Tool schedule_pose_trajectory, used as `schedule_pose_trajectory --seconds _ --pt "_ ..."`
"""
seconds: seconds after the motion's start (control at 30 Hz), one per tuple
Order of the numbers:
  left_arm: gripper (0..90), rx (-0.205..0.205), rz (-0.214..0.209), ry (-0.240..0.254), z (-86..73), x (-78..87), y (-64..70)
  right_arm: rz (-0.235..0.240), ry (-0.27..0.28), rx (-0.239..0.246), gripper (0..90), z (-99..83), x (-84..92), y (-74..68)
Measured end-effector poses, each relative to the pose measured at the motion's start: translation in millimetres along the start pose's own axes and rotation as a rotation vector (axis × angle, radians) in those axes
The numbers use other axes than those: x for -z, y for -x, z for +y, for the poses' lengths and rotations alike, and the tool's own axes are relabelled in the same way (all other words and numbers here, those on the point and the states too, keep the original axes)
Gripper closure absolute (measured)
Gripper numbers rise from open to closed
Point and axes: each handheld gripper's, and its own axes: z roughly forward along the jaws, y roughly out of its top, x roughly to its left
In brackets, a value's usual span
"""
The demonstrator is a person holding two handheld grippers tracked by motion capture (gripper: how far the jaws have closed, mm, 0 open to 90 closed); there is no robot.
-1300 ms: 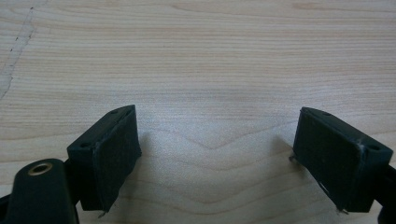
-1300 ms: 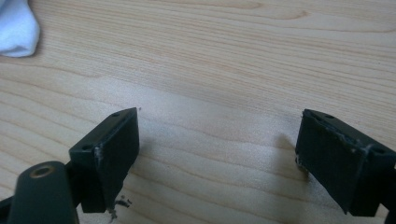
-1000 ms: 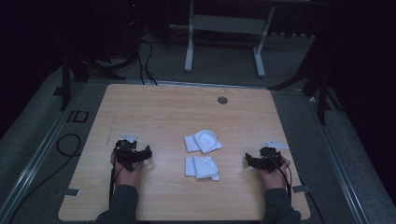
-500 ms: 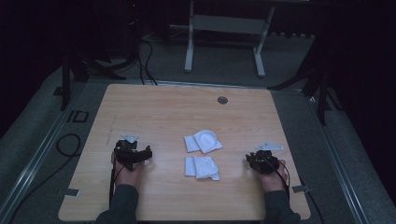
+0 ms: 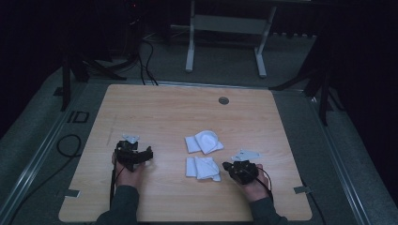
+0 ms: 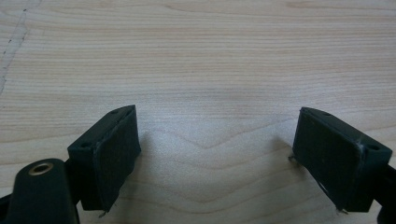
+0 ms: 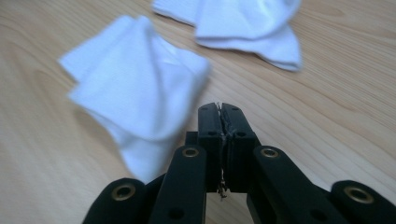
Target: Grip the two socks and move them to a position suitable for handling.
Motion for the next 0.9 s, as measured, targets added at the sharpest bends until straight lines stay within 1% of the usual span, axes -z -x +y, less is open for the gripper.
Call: schedule_pose_trajectory --seconds 0.13,0.27,0.37,0.4,0.53,0.63,0.73,0.83,0.9 --pt "14.6 -0.002 -0.003 0.0 0.0 0.0 0.3 0.028 0.015 0.011 85.1 3.5 -1.9 -8.6" --pt "14.6 -0.005 -0.007 0.001 -0.1 0.0 0.6 0.037 0.001 0.021 84.8 3.7 -7.5 -16.1" --pt "14.7 -0.005 -0.008 0.001 -0.1 0.0 0.6 0.038 -0.008 0.028 84.8 3.3 -9.7 -17.7" --pt "14.6 -0.005 -0.007 0.001 -0.1 0.0 0.6 0.037 -0.027 0.039 84.7 2.4 -14.4 -21.7" --pt "14.6 -0.005 -0.008 0.001 -0.1 0.0 0.5 0.046 -0.033 0.043 83.5 2.9 -18.0 -28.8" --pt "14.6 -0.005 -0.008 0.001 -0.1 0.0 0.5 0.06 -0.036 0.048 81.7 4.8 -21.4 -34.2" --pt "14.6 -0.005 -0.008 0.001 -0.1 0.0 0.5 0.063 -0.039 0.069 79.3 8.5 -26.2 -40.2" --pt "14.6 -0.005 -0.008 0.001 -0.1 0.0 0.5 0.066 -0.046 0.077 76.3 13.7 -32.2 -47.0" --pt "14.6 -0.005 -0.008 0.001 -0.1 0.0 0.5 0.078 -0.053 0.088 72.7 18.1 -35.4 -51.1"
